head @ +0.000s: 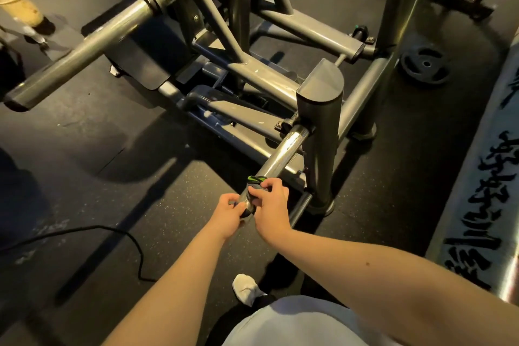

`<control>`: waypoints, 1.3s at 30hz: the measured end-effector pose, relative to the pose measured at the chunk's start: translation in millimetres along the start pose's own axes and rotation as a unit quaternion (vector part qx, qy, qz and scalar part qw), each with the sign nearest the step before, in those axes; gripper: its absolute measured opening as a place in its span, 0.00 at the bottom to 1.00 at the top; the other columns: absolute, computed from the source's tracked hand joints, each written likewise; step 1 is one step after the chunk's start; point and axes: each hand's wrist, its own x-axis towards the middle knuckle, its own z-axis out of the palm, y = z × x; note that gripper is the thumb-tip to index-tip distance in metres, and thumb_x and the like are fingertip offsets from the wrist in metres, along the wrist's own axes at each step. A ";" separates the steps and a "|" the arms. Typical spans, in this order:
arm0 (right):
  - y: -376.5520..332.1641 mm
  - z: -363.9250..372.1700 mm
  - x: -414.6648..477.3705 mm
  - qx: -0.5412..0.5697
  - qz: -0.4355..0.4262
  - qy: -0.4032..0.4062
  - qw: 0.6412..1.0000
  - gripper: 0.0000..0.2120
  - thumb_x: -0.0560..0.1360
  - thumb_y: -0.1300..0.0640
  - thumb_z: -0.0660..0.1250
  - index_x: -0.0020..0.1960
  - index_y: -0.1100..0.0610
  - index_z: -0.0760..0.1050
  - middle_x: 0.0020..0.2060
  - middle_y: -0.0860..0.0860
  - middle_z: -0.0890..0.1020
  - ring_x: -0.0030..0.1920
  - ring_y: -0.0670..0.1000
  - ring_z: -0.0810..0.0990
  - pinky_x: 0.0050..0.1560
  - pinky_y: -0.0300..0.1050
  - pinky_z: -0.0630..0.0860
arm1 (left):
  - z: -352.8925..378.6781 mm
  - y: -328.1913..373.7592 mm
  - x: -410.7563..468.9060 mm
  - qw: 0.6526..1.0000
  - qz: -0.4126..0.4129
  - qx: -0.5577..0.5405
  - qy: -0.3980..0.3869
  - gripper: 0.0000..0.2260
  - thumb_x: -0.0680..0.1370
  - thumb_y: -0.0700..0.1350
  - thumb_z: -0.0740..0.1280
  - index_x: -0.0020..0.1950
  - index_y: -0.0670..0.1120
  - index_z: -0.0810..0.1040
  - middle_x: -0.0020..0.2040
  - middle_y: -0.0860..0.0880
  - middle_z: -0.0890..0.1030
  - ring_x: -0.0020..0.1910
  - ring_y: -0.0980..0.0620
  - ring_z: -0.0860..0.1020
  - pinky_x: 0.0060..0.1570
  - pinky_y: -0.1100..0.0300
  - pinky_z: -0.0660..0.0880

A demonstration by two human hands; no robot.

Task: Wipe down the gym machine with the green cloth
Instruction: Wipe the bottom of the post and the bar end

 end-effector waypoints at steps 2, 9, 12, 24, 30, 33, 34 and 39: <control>6.7 -10.9 13.8 -0.049 -0.031 -0.049 0.997 0.15 0.76 0.67 0.67 0.58 0.51 0.80 0.62 0.56 0.72 0.60 0.55 0.73 0.60 0.44 0.71 | 2.2 -1.5 -0.4 1.000 -0.002 -0.030 -0.001 0.11 0.85 0.40 0.61 0.67 0.50 0.67 0.60 0.46 0.76 0.55 0.49 0.79 0.49 0.57 0.79; -4.2 -56.6 115.4 -0.023 0.042 0.083 0.995 0.13 0.78 0.64 0.70 0.62 0.55 0.76 0.64 0.54 0.67 0.55 0.44 0.75 0.61 0.45 0.78 | -4.3 -6.9 -1.5 0.998 -0.010 -0.055 -0.022 0.12 0.85 0.42 0.63 0.67 0.53 0.70 0.62 0.46 0.76 0.57 0.47 0.81 0.51 0.57 0.81; -11.1 -48.4 106.2 -0.192 -0.022 -0.007 0.981 0.15 0.78 0.61 0.69 0.64 0.54 0.78 0.67 0.52 0.68 0.66 0.56 0.70 0.68 0.55 0.71 | -3.4 -6.1 -3.3 0.997 -0.009 -0.075 -0.021 0.14 0.85 0.42 0.63 0.69 0.51 0.69 0.63 0.47 0.75 0.58 0.47 0.80 0.48 0.60 0.80; -3.9 -40.7 57.9 -0.297 -0.250 -0.169 0.906 0.20 0.76 0.59 0.69 0.68 0.49 0.78 0.70 0.47 0.75 0.66 0.56 0.67 0.66 0.56 0.70 | 2.5 -10.3 -8.3 0.992 0.005 -0.124 0.009 0.15 0.85 0.39 0.62 0.71 0.47 0.71 0.64 0.45 0.76 0.60 0.48 0.79 0.47 0.63 0.80; -8.9 -71.9 129.8 -0.414 -0.109 -0.126 0.895 0.24 0.78 0.54 0.67 0.73 0.47 0.70 0.81 0.50 0.57 0.80 0.58 0.51 0.74 0.64 0.58 | -6.1 -8.4 -6.0 0.997 0.077 0.012 0.028 0.13 0.82 0.39 0.66 0.63 0.54 0.75 0.61 0.52 0.78 0.60 0.54 0.77 0.48 0.69 0.72; -14.7 -59.1 114.0 -0.330 -0.048 -0.091 0.938 0.28 0.79 0.62 0.66 0.78 0.51 0.67 0.83 0.52 0.51 0.82 0.58 0.44 0.79 0.56 0.54 | -6.3 -5.8 -4.5 0.994 0.098 0.040 0.027 0.15 0.82 0.39 0.67 0.64 0.55 0.77 0.63 0.52 0.78 0.60 0.56 0.77 0.47 0.72 0.71; -18.7 -54.4 102.6 -0.296 -0.021 -0.081 0.951 0.30 0.79 0.65 0.65 0.79 0.51 0.65 0.83 0.51 0.48 0.82 0.58 0.42 0.79 0.52 0.55 | -6.7 -5.4 -4.0 0.994 0.100 0.042 0.025 0.15 0.82 0.39 0.67 0.65 0.55 0.77 0.64 0.52 0.78 0.61 0.55 0.76 0.47 0.72 0.70; -27.4 -21.7 18.5 -0.131 0.036 -0.109 0.985 0.35 0.80 0.69 0.62 0.82 0.50 0.57 0.82 0.49 0.36 0.81 0.56 0.36 0.78 0.47 0.54 | -8.0 -8.5 -2.7 0.992 0.109 0.057 0.013 0.19 0.83 0.39 0.66 0.72 0.54 0.74 0.68 0.52 0.76 0.67 0.54 0.74 0.62 0.63 0.71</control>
